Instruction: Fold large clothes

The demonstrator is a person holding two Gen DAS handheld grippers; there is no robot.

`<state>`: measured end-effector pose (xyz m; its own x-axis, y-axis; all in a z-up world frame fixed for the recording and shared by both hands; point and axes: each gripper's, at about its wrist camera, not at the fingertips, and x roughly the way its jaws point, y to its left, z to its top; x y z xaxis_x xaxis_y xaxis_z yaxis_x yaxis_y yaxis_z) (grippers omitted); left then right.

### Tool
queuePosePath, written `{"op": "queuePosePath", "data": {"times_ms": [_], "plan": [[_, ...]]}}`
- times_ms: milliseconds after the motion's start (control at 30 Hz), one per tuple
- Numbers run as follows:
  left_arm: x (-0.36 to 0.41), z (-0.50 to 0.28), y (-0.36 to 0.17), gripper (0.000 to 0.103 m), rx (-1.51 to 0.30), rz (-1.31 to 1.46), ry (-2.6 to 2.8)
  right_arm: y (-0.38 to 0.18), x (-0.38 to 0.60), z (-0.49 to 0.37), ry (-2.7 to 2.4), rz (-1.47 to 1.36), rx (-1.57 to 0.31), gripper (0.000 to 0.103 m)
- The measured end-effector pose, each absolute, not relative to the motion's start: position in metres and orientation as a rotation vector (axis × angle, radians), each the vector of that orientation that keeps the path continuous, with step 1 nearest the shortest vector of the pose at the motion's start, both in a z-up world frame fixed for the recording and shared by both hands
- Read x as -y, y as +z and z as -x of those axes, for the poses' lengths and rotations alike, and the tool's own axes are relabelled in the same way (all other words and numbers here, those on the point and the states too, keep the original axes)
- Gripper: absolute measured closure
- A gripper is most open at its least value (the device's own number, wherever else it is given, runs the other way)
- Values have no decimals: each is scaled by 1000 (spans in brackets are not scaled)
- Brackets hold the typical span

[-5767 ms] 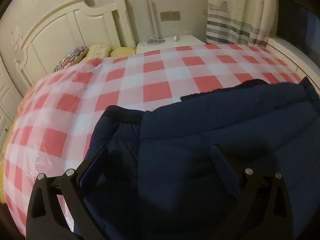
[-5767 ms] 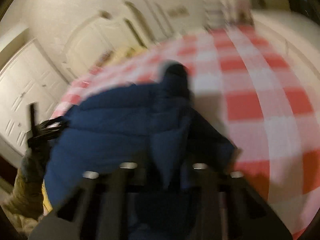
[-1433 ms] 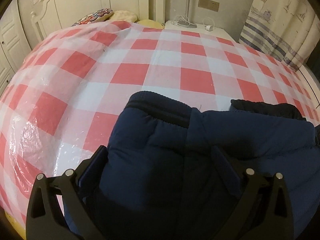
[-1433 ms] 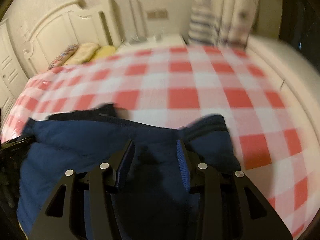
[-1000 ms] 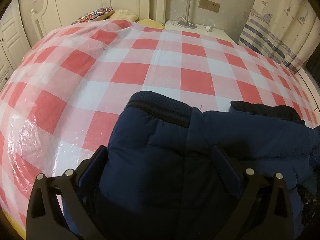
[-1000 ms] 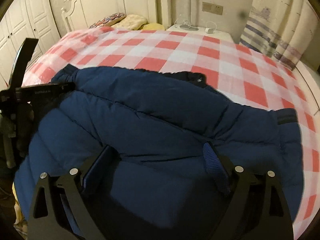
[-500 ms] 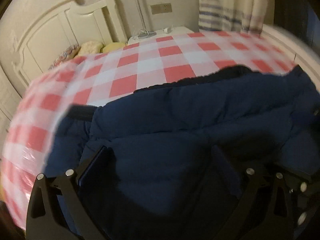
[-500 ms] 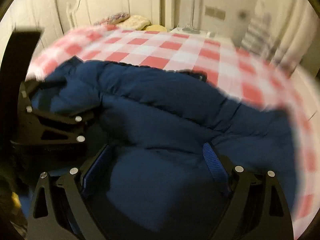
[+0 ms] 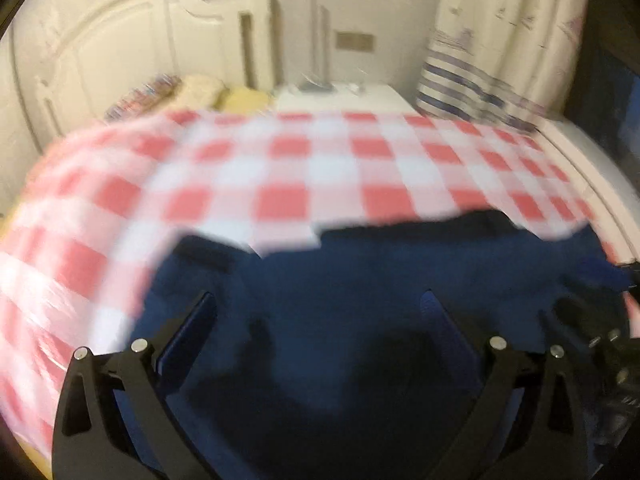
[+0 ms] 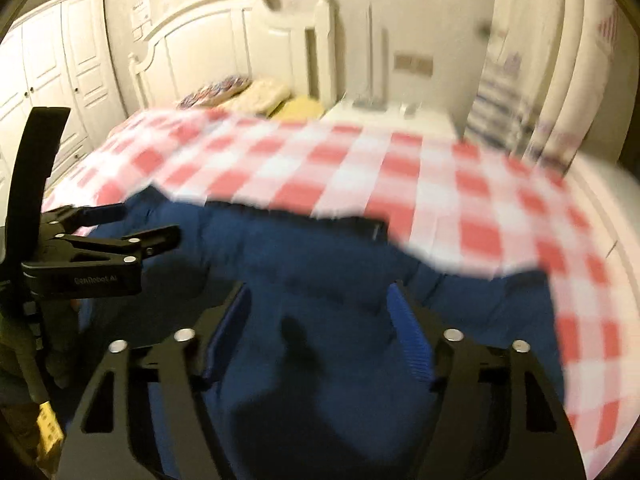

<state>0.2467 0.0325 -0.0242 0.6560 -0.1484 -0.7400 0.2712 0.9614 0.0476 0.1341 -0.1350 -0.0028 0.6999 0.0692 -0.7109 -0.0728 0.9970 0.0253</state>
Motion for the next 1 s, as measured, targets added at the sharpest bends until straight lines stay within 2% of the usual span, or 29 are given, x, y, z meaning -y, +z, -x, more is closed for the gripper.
{"op": "queuePosePath", "data": {"times_ms": [67,167,367,567,700,800,1000], "plan": [[-28,-266,-28,2,-846,-192,-201,0,130,-152,77,9,-791,51],[-23,-292,-59,2,-925,-229,-165,-32,113,-188,68,70,-894,57],[-32,-293,-66,2,-924,-169,-187,-49,106,-193,42,122,-916,56],[-55,-298,-48,2,-874,-135,-155,-21,149,-178,-8,50,-871,59],[-91,-315,-52,2,-925,-65,-76,-30,233,-169,-171,-80,-900,58],[-103,-326,-70,2,-1023,23,-89,-61,288,-160,-91,-374,-899,59],[-96,-318,-68,2,-971,-40,-51,-60,274,-164,-132,-254,-900,58]]}}
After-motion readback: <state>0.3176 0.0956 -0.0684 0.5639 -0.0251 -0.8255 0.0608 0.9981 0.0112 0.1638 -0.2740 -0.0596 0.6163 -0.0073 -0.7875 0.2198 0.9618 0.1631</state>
